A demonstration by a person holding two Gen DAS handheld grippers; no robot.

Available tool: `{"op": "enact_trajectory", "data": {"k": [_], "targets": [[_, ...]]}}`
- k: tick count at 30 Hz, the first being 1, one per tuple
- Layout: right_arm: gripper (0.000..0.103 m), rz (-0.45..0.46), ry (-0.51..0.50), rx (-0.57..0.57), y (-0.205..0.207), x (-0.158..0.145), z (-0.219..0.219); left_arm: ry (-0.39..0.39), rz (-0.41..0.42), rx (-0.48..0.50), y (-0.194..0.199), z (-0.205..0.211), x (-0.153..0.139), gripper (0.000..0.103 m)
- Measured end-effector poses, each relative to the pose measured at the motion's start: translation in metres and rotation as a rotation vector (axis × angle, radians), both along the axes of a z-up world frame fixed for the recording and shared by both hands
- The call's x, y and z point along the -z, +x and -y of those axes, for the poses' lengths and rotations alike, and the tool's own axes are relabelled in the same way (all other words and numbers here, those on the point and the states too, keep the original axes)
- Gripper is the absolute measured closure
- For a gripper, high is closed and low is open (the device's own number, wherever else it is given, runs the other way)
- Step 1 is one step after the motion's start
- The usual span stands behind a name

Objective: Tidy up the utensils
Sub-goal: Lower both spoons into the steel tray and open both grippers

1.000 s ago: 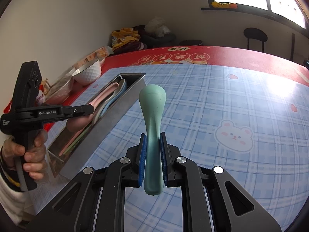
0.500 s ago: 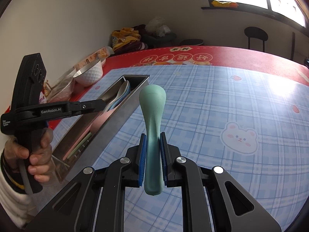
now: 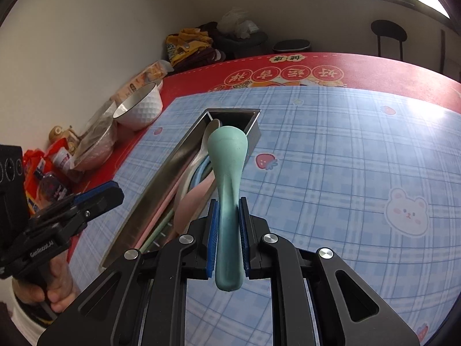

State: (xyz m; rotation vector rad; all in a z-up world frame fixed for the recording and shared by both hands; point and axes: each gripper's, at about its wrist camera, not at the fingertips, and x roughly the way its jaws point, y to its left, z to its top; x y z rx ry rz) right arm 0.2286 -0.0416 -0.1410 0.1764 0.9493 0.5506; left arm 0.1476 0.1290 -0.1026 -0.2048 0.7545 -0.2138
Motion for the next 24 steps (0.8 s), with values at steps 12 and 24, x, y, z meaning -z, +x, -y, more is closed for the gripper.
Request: {"op": "enact_trajectory", "data": {"k": [12,24], "targets": [[0.089,-0.106,-0.078,0.042,0.031,0.009,-0.072,-0.043,0.0,-0.066,-0.023,-0.048,0.008,0.072],[0.087,-0.178,-0.002,0.074,0.035,0.017,-0.084,-0.069,0.001,-0.071,-0.026,-0.058,0.009,0.071]]}}
